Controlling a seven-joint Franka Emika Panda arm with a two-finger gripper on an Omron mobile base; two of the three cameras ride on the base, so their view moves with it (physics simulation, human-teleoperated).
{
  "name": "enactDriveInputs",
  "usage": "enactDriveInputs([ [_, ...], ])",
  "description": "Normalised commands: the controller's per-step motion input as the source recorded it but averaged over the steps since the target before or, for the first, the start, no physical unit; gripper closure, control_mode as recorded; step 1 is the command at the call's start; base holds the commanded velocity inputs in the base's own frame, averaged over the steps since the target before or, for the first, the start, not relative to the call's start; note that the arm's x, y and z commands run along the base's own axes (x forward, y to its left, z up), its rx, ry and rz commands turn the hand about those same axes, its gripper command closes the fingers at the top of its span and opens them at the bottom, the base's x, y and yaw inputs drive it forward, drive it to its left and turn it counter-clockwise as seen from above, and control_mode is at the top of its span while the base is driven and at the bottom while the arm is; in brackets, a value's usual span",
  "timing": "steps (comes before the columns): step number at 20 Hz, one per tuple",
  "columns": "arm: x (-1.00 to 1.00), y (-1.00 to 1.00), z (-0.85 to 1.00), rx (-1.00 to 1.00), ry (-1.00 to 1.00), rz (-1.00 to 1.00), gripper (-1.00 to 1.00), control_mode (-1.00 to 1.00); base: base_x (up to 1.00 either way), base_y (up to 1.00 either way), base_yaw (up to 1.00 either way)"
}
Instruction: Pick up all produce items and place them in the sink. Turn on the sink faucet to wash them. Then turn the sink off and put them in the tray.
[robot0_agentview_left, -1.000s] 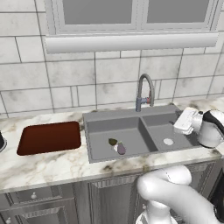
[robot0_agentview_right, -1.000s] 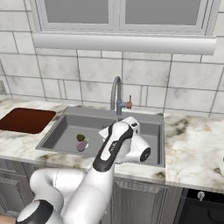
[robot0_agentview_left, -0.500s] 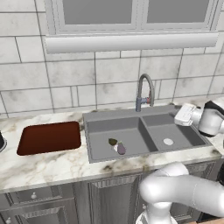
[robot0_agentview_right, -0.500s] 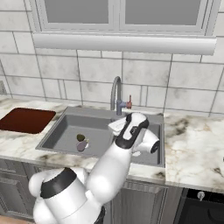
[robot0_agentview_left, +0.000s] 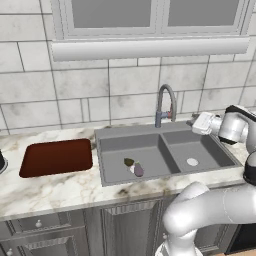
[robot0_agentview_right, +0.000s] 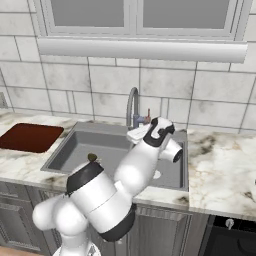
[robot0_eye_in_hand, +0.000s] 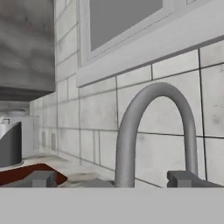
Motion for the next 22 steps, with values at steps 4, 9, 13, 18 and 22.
enactDriveInputs([
  [4,0.43,0.00,0.00,0.00,-0.03,0.10,-1.00,-1.00,0.00,0.00,0.00],
  [9,0.51,0.00,0.00,0.00,-0.01,0.11,-1.00,-1.00,0.00,0.00,0.00],
  [13,0.52,0.00,0.00,0.00,-0.01,0.11,-1.00,-1.00,0.00,0.00,0.00],
  [18,0.46,-0.08,0.00,0.00,-0.01,0.11,-1.00,-1.00,0.00,0.00,0.00],
  [22,0.41,-0.12,0.00,0.00,0.00,0.09,-1.00,-1.00,0.00,0.00,0.00],
])
